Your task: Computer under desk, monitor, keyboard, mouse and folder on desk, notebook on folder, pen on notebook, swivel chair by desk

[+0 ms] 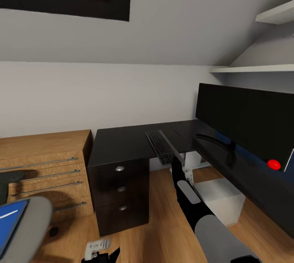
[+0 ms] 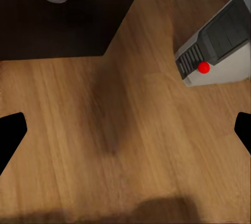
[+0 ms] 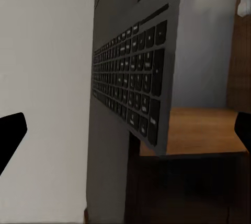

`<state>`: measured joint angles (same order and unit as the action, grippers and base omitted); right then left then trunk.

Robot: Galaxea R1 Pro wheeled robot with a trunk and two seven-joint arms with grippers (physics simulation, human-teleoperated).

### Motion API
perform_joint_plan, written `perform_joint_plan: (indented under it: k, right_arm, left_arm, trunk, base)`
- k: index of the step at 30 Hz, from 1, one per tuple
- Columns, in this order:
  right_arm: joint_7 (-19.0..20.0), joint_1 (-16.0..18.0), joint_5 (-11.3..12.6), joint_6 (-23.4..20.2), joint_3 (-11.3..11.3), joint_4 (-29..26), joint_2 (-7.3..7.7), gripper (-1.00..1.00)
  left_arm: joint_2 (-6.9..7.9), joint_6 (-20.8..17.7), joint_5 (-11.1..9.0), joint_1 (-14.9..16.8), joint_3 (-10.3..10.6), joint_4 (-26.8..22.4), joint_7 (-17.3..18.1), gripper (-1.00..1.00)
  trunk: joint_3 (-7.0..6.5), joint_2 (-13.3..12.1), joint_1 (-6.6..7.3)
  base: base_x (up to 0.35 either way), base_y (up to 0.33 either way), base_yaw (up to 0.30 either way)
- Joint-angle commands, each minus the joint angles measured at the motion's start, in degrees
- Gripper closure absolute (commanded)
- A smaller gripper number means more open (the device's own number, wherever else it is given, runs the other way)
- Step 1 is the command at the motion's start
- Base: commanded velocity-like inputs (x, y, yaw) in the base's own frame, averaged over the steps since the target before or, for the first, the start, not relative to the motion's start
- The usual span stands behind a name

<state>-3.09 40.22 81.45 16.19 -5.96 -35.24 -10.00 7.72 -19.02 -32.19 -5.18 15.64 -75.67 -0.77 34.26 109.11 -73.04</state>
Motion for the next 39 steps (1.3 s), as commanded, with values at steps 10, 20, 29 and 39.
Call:
perform_joint_plan:
  k: [10,20,29,39]
  right_arm:
    - [-0.15,0.03,0.11,0.48,-0.28,0.30,0.00,-1.00]
    - [1.25,0.02,-3.31,0.03,-0.43,5.83,0.00,-1.00]
    - [8.47,-3.08,-10.19,0.17,-0.43,7.77,0.00,-1.00]
    - [13.65,-8.62,-18.17,0.56,-0.40,13.26,0.71,-1.00]
  left_arm:
    - [0.02,-0.23,-0.35,0.00,0.13,0.50,-0.19,-1.00]
    - [-1.40,0.70,0.37,0.00,0.42,4.52,0.08,-1.00]
    - [-2.08,2.72,0.45,0.00,0.14,5.65,0.08,-1.00]
    - [-2.17,3.08,1.46,0.00,0.02,7.09,-0.07,-1.00]
  trunk:
    - [0.05,0.03,0.04]
    - [0.05,0.03,0.04]
    - [-0.67,-1.57,0.92]
    - [-2.46,-5.58,3.11]
  base:
    - [-0.329,0.000,0.000]
    - [-0.147,0.000,0.000]
    - [-0.015,0.000,0.000]
    - [-0.001,0.000,0.000]
